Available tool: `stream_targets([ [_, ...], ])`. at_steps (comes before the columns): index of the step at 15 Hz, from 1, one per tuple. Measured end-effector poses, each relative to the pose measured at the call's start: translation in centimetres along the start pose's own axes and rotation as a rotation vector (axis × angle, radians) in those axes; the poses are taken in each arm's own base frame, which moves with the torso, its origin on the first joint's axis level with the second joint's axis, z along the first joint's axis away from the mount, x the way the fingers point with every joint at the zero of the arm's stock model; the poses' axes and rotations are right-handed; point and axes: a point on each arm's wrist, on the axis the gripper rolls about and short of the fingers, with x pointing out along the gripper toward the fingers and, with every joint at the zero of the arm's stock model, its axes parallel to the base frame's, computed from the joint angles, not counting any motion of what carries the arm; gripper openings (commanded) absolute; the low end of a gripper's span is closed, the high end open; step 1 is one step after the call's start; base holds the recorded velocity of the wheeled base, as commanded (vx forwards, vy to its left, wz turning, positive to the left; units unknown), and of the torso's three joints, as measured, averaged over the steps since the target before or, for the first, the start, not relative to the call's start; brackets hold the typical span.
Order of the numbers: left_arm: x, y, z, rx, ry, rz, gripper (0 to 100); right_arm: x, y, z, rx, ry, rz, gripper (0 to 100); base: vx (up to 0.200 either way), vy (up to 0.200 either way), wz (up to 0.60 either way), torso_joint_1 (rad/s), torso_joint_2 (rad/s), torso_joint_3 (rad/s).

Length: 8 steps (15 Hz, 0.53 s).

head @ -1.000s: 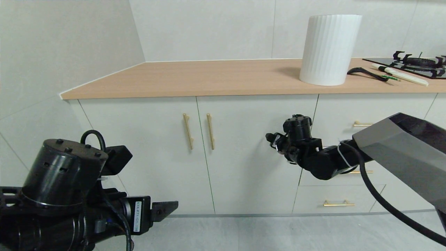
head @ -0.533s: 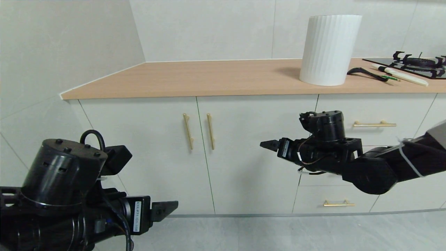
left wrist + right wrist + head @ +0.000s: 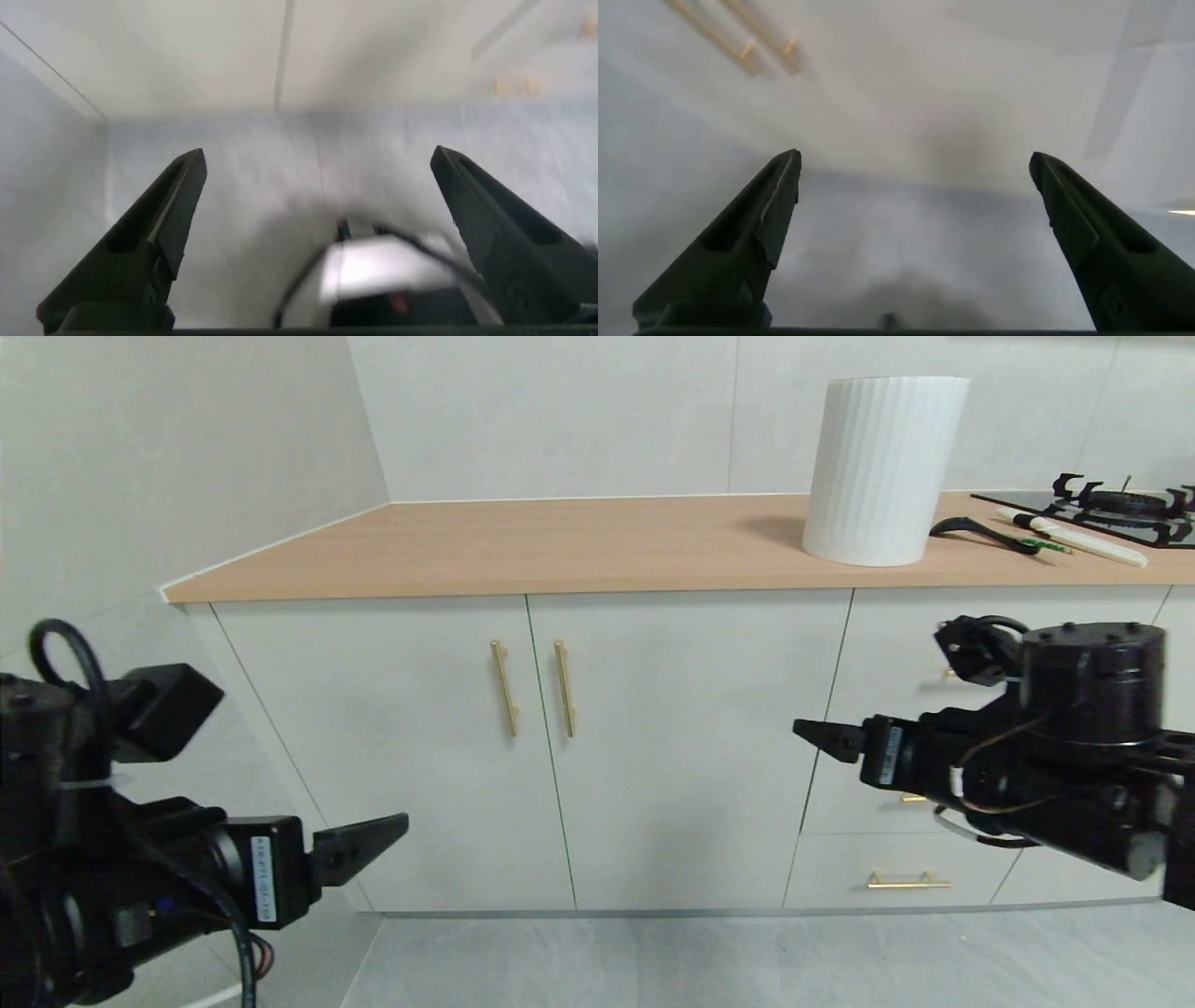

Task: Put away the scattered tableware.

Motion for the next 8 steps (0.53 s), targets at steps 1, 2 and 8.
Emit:
stream_targets([
  [1, -1.0, 0.5, 0.3, 0.004, -0.053, 0.016, 100, -2.2, -0.3, 0.1, -0.019, -0.027, -0.016, 100, 0.000, 0.000, 0.00, 0.000, 0.00, 0.000],
  [2, -1.8, 0.9, 0.3, 0.010, -0.087, 0.031, 100, -4.3, -0.7, 0.1, -0.027, -0.042, -0.027, 100, 0.000, 0.000, 0.00, 0.000, 0.00, 0.000],
  [8, -9.8, 5.0, -2.5, 0.172, -0.367, 0.139, 100, -19.5, -3.5, 0.5, -0.098, -0.280, -0.109, 100, 0.000, 0.000, 0.00, 0.000, 0.00, 0.000],
])
